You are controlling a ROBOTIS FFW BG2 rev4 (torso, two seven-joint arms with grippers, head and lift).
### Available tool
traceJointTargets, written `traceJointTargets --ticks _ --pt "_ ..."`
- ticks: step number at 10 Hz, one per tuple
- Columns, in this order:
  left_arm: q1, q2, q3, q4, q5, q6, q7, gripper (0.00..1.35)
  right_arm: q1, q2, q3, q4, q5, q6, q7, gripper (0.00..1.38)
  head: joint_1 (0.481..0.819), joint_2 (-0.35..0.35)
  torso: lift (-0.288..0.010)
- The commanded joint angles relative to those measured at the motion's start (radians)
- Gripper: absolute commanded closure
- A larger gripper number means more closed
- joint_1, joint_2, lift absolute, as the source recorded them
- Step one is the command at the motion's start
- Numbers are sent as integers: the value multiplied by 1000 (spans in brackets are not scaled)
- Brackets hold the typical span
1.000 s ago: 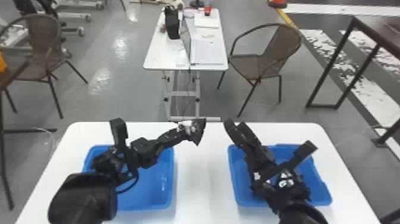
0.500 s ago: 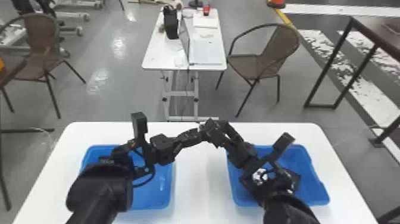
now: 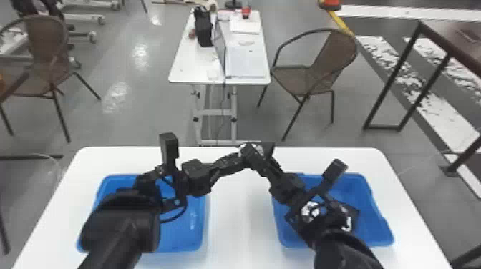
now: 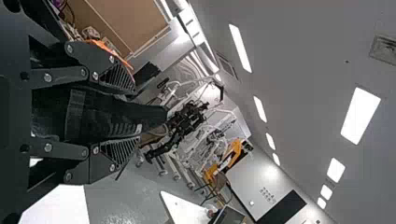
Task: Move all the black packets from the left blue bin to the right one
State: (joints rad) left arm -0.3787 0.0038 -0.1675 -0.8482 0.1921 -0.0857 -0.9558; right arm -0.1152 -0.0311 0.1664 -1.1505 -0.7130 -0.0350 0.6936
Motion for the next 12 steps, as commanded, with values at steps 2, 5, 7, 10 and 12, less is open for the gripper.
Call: traceJointTargets --ticks 2,5,7,10,12 --pt "11 -6 17 0 -13 -26 14 1148 2 0 -4 3 -9 -19 1 1277 695 -60 0" --pt "89 -2 75 -71 -13 -14 52 142 -4 0 -84 26 -3 -26 0 1277 695 -61 0" --pt "227 30 163 -293 -22 38 121 121 -6 -7 -182 48 37 -26 0 1277 695 -72 0" --pt "399 55 315 -525 1 70 207 -2 -8 -76 -281 132 150 -16 -31 1277 695 -58 0" --pt "462 50 396 -577 -5 77 209 50 -26 -98 -349 238 227 -13 -42 1277 695 -51 0"
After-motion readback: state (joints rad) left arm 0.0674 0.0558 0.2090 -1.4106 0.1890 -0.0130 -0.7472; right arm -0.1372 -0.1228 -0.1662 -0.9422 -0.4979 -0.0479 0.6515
